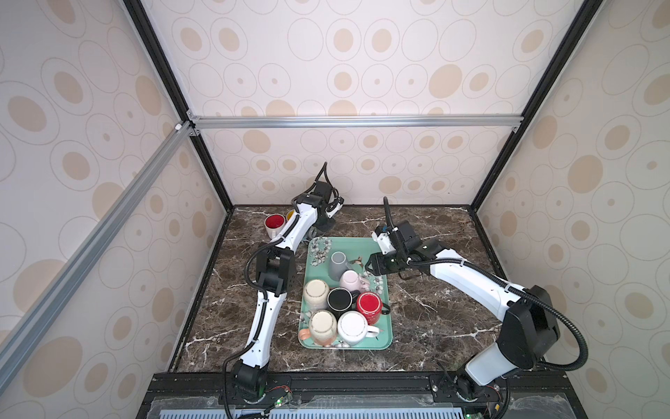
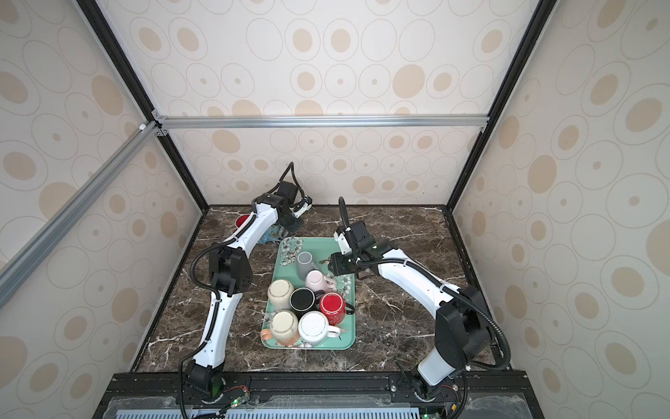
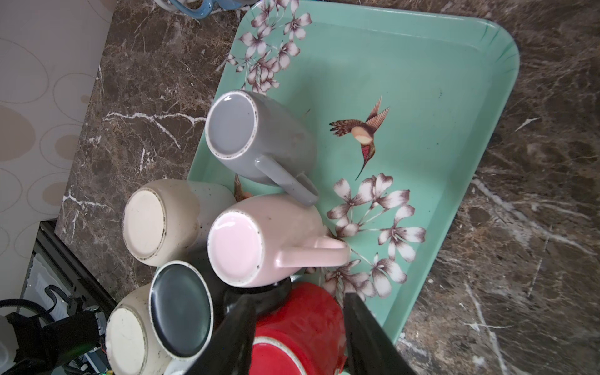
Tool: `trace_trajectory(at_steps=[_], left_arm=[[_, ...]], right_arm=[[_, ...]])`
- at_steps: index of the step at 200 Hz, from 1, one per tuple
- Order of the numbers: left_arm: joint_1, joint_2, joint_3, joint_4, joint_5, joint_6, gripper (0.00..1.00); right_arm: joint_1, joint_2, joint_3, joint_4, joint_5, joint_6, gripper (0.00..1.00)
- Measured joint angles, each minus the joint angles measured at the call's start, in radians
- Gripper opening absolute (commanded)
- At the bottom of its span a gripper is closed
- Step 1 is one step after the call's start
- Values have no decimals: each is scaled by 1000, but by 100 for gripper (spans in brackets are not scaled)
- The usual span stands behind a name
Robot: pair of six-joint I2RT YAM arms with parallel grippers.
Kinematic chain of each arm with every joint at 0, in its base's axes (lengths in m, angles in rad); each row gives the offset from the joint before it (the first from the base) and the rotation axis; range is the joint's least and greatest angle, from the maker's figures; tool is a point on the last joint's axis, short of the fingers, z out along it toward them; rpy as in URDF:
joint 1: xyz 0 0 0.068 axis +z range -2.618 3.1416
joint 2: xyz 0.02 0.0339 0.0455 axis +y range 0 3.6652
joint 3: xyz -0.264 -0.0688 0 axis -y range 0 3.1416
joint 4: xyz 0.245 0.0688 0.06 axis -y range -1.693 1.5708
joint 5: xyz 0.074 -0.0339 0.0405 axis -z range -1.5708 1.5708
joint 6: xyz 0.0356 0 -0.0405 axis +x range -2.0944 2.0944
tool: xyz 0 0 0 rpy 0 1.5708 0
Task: Turn the mug right side up
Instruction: Place the mug at the top-center of the table.
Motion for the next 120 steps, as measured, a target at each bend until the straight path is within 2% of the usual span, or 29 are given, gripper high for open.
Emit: trace_trajectory(at_steps=[120], left_arm=[[4, 7, 0, 32, -2, 4, 26]], right_arm=[[0, 0, 0, 0, 0, 0, 48]])
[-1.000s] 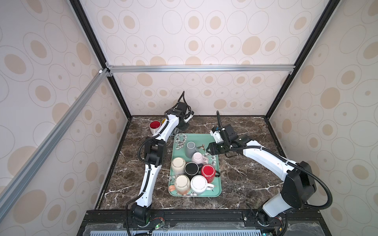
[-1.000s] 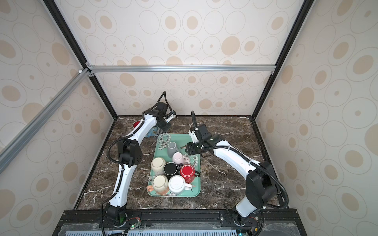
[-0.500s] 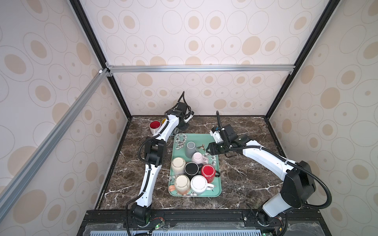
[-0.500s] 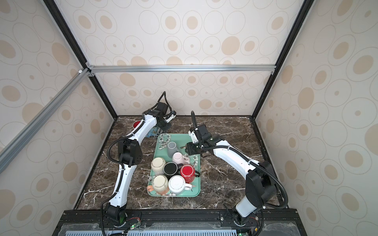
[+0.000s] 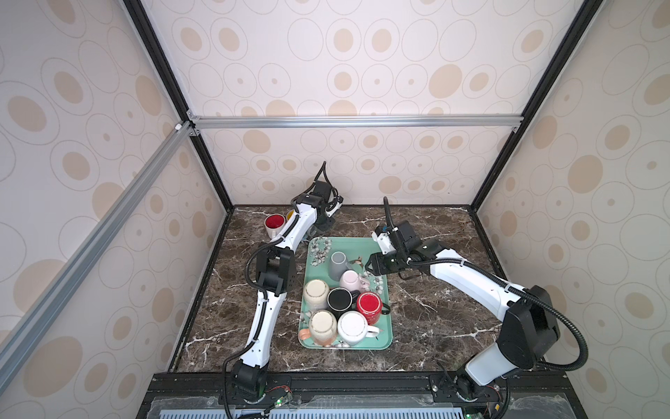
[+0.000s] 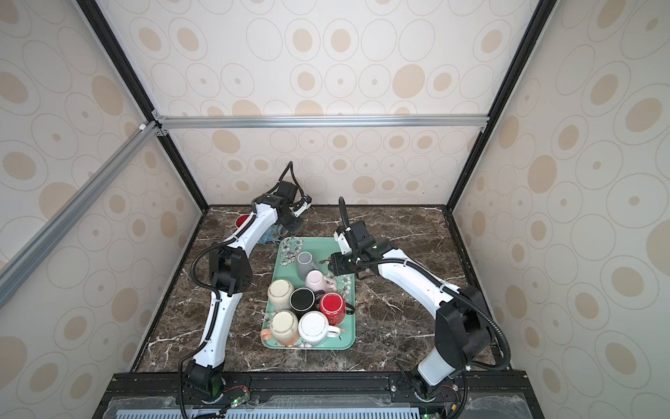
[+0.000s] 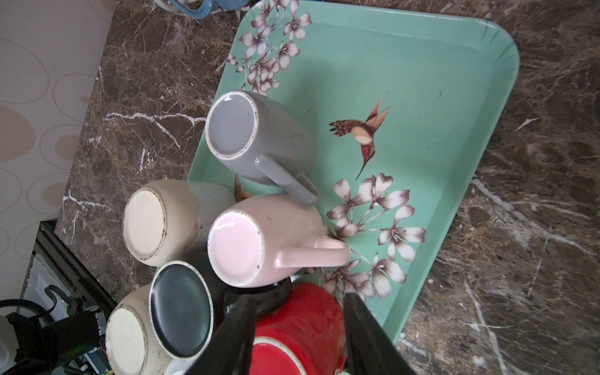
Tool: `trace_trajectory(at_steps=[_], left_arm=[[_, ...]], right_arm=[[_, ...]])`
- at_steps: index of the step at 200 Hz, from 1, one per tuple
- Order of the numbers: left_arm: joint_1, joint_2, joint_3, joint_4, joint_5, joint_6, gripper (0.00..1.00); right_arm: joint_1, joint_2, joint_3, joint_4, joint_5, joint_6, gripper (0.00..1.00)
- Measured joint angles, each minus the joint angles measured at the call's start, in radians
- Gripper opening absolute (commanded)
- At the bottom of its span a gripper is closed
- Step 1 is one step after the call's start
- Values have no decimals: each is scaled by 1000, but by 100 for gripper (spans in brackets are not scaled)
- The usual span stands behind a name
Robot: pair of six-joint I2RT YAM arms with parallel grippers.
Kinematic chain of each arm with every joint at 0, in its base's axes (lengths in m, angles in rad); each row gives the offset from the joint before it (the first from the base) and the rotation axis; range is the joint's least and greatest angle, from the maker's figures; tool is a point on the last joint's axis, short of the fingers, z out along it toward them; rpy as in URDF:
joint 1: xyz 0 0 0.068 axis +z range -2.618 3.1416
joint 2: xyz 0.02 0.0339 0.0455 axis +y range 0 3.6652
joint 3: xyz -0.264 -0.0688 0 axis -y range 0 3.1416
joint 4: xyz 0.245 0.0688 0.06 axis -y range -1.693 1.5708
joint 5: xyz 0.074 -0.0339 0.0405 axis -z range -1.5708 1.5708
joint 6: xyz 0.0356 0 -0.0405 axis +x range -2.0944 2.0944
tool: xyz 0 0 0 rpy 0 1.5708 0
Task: Turn the mug right side up
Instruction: Place the mug at the top-center of the table.
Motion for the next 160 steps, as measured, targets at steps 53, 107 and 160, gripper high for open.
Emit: trace_trajectory(at_steps=[53, 107, 160], left_arm=[[0, 0, 0, 6, -3, 0, 33], [0, 0, 11, 9, -1, 0, 40], [0, 0, 26, 11, 6, 0, 45]], right_arm=[[0, 0, 0, 0, 0, 1, 48], [0, 0, 0, 0, 0, 4, 48], [0, 0, 0, 0, 0, 8, 48]])
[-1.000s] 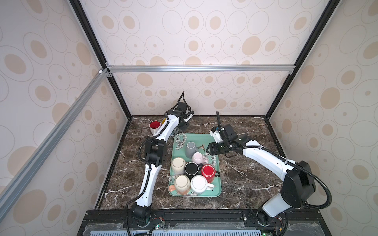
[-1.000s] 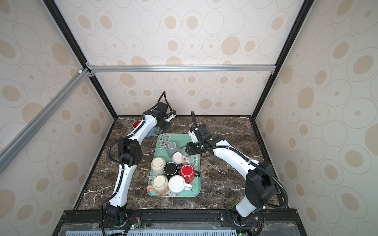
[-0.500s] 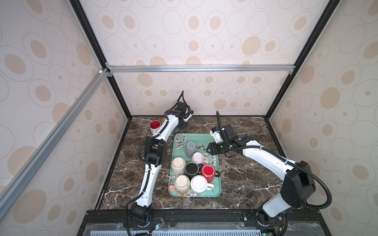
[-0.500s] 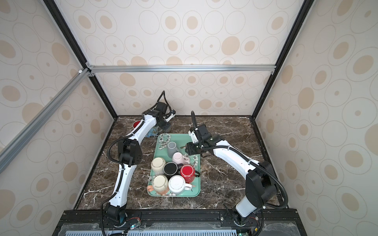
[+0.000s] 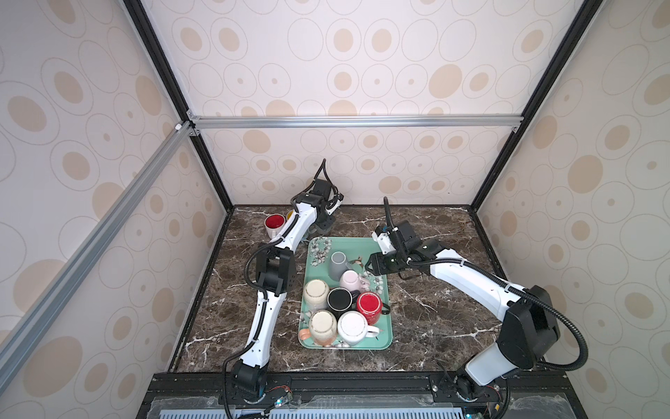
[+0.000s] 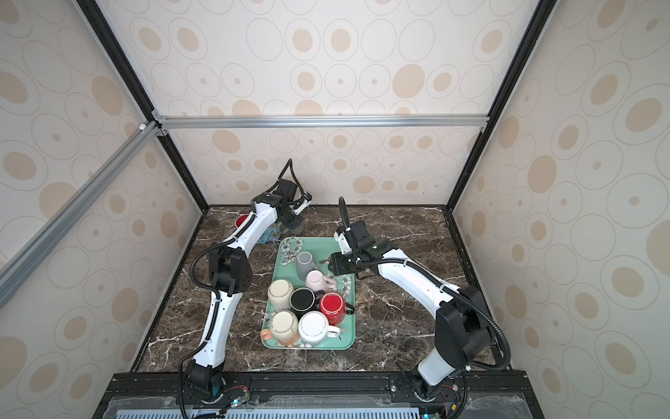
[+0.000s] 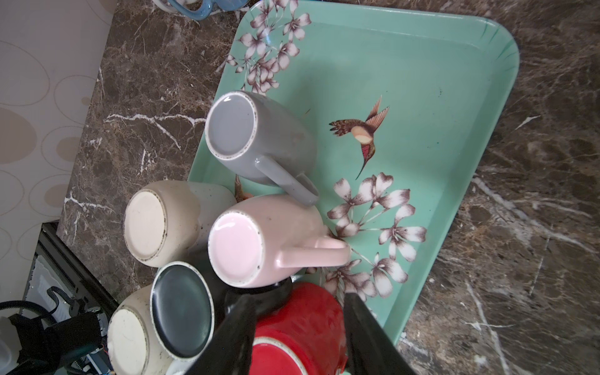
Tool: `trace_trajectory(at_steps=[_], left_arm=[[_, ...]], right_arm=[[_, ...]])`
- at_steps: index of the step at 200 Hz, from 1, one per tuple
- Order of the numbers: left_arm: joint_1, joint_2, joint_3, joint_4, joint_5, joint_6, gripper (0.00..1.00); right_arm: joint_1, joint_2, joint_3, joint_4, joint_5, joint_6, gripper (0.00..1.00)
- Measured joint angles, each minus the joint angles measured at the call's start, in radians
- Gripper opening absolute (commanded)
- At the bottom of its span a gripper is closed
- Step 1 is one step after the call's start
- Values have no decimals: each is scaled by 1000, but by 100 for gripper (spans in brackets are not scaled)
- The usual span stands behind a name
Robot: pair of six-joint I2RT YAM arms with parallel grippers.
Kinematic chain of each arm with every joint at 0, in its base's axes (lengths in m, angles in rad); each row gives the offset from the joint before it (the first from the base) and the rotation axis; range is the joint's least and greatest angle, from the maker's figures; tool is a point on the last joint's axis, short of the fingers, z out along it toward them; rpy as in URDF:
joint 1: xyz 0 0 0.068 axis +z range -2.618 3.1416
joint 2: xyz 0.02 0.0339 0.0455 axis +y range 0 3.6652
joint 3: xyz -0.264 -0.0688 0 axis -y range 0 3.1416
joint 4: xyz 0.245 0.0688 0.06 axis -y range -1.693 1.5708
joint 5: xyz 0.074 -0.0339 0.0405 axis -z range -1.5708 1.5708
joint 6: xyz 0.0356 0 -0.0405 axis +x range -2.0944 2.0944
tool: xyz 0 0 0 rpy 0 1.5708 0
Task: Turn the mug right side up
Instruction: Place the mug at the top-center of the table.
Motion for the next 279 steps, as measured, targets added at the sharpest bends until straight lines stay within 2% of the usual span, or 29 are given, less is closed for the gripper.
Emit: trace_trajectory(at_steps=[69, 99, 195, 242, 279], left_arm=[[0, 0, 5, 8, 13, -1, 50], [0, -6, 5, 9, 14, -5, 58], [-1, -86, 5, 9, 31, -18, 61], [-10, -210, -29, 4, 59, -45, 63], [-40, -402, -216, 25, 83, -68, 64]], right_arm=[[0, -2, 0, -8, 3, -1, 48], [0, -15, -1, -27, 14, -6, 48], [0, -150, -44, -124, 76, -64, 48], [48, -231, -59, -254, 193, -120, 48], [138, -269, -113, -327, 253, -164, 48]])
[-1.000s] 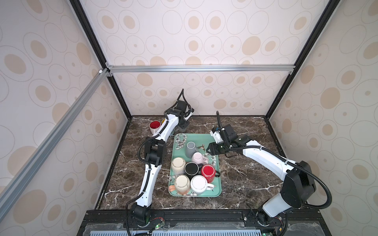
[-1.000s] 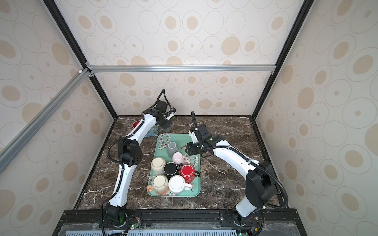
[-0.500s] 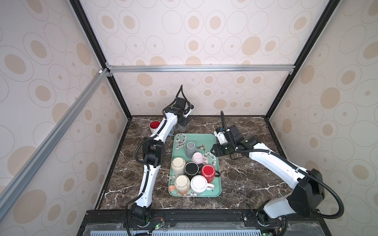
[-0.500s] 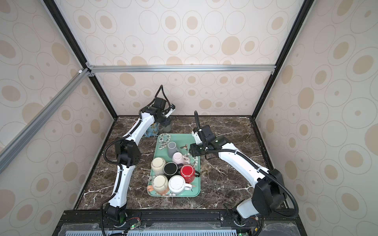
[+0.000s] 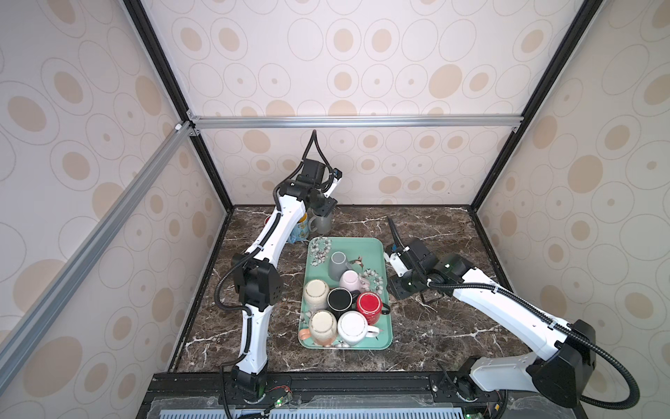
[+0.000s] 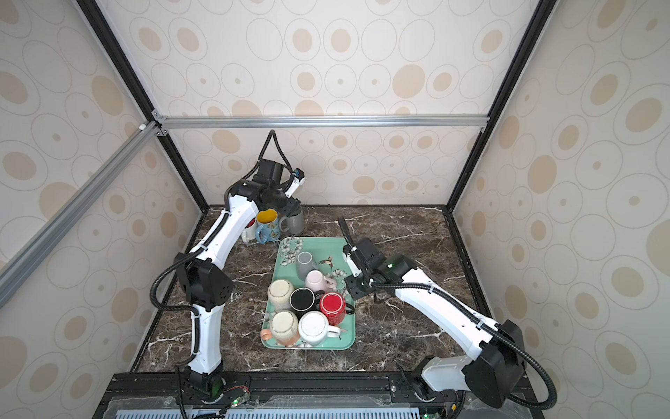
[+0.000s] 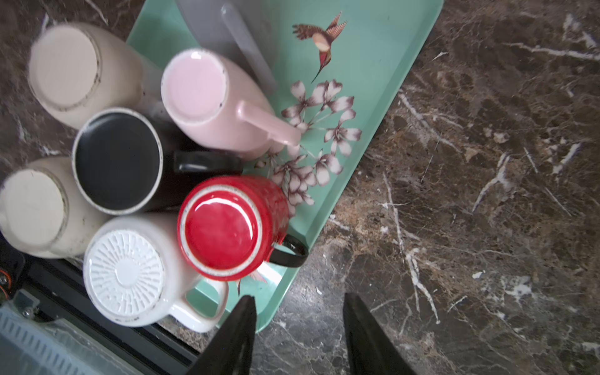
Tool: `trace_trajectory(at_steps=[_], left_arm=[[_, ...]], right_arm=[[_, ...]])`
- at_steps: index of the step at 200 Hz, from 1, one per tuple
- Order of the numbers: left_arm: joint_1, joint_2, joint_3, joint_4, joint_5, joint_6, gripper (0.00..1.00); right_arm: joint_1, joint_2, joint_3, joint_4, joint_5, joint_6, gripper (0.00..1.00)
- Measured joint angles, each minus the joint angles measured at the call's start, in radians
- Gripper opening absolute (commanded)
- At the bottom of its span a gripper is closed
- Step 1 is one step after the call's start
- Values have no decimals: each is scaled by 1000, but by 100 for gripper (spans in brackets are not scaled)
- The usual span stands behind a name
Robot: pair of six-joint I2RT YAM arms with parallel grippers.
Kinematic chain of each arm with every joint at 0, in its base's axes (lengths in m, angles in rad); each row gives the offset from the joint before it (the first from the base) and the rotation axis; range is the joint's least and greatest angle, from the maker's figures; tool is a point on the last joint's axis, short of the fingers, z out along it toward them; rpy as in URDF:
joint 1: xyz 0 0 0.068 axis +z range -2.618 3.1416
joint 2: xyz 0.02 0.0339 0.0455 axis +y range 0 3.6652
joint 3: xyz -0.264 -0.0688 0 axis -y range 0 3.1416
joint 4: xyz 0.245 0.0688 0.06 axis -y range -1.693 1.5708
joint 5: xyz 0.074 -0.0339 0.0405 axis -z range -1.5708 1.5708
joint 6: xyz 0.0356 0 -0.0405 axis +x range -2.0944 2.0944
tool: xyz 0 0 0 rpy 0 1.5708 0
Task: Turn the mug right side up
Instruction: Place the mug at the top-center of the table, then move the mug to the tray.
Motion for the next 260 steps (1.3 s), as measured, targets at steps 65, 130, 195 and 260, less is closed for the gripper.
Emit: trace_trajectory(at_steps=[65, 130, 195, 260], left_arm=[[-51, -443, -677, 189, 107, -87, 66], [-49, -830, -1214, 429, 257, -253, 66], [-49, -956, -1450, 471, 312, -376, 66], [-49, -944, -1449, 523, 333, -409, 66]], right_arm=[[109, 66, -85, -2, -1, -80, 49], [116, 182, -74, 55, 45, -158, 51], [116, 239, -73, 102, 20, -202, 53], [116, 331, -40, 141, -43, -223, 50]])
